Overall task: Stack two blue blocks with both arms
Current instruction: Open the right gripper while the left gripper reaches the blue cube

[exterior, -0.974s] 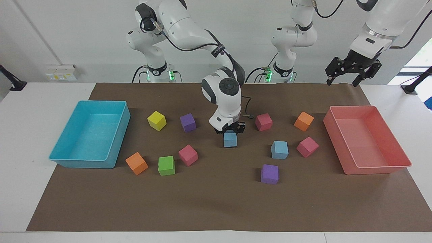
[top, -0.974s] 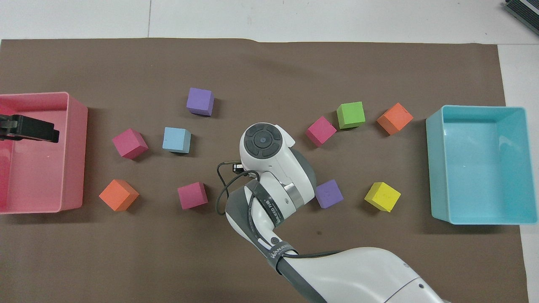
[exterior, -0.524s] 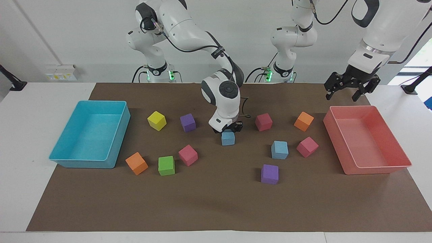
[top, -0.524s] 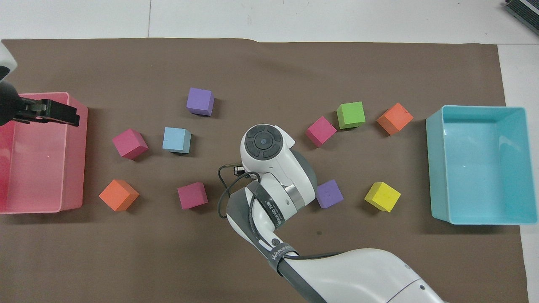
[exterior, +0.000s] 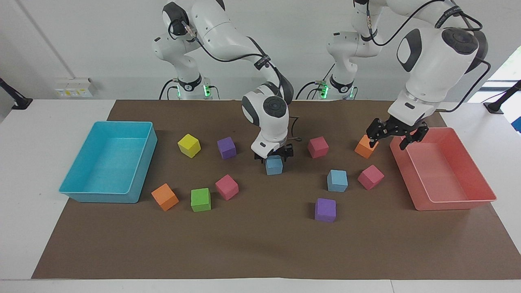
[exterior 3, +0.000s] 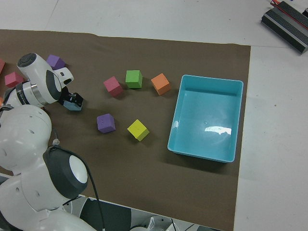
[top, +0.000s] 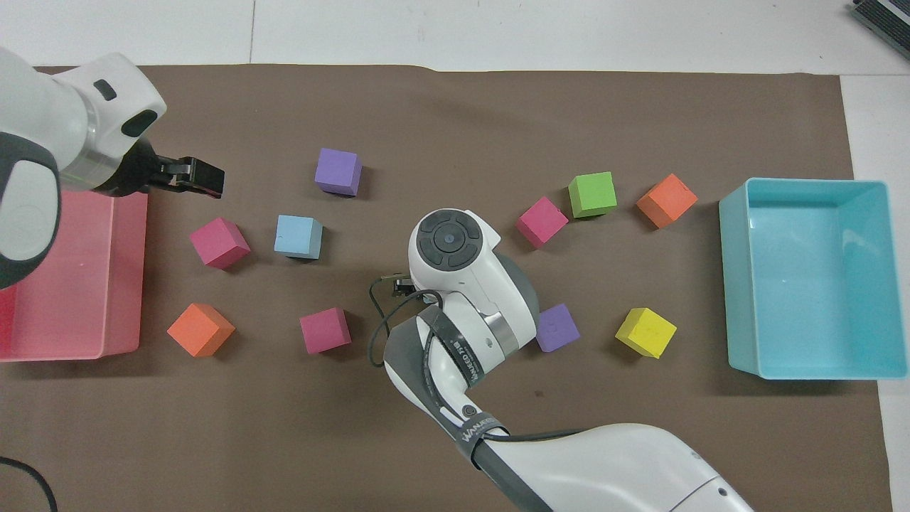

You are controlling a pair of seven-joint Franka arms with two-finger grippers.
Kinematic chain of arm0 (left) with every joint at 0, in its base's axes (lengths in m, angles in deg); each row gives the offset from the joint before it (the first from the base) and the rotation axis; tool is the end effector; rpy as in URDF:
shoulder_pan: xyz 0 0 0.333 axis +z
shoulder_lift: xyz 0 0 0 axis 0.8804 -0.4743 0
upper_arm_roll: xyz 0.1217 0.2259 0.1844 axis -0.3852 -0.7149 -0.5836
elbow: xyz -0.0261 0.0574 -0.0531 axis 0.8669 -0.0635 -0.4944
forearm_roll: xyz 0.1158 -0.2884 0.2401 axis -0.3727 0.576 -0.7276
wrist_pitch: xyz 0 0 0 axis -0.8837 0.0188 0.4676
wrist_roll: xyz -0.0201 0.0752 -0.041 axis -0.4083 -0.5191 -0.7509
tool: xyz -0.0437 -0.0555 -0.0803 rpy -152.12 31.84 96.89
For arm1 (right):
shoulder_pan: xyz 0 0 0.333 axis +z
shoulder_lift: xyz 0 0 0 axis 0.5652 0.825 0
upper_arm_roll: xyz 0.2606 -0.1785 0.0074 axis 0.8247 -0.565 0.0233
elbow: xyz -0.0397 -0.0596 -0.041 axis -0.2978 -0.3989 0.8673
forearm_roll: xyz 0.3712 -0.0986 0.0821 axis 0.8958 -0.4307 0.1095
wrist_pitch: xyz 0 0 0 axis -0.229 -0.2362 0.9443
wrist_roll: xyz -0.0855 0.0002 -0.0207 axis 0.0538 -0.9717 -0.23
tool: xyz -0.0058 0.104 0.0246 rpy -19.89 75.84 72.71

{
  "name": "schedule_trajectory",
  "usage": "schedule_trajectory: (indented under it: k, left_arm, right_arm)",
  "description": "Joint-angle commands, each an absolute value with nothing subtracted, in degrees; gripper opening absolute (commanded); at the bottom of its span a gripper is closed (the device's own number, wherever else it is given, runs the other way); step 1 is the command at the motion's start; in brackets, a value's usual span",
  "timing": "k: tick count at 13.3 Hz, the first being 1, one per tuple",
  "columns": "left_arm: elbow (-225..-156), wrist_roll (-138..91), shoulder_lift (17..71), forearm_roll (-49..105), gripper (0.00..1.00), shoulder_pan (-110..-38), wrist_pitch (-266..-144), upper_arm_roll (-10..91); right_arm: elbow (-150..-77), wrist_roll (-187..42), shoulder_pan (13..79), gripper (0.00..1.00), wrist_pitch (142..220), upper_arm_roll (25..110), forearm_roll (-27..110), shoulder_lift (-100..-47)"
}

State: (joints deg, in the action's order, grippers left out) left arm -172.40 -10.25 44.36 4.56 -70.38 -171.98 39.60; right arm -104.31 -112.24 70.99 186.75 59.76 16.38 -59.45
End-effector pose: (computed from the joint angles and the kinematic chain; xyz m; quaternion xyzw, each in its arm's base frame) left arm 0.6129 -0.1171 0.5354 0.9966 -0.0719 0.0347 0.0193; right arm 0.5455 0.4042 0.3176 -0.9992 -0.0172 0.0246 0.0282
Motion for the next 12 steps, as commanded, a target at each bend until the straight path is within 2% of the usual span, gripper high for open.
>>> schedule_trajectory:
  k: [1, 4, 9, 12]
  left_arm:
    - [-178.9, -11.8, 44.7, 4.8, 1.0, -72.8, -179.0, 38.9]
    - [-185.5, -14.6, 43.0, 4.8, 1.0, -75.3, -188.2, 38.9]
    - [-189.6, -14.5, 38.8, 4.8, 1.0, -77.0, -197.0, 38.9]
    - [-192.4, -14.5, 38.3, 4.8, 1.0, -77.2, -200.7, 38.9]
  right_arm:
    - [-105.7, -112.3, 69.2, 1.0, 187.5, 59.7, 17.6, -63.4]
    - [-105.7, -111.7, 65.5, 1.0, 187.1, 60.0, 18.2, -66.6]
    - [-106.7, -100.4, 58.9, 1.0, 186.1, 59.9, 35.1, -68.8]
    - [-111.9, -88.2, 55.7, 1.0, 186.7, 59.8, 46.4, -70.6]
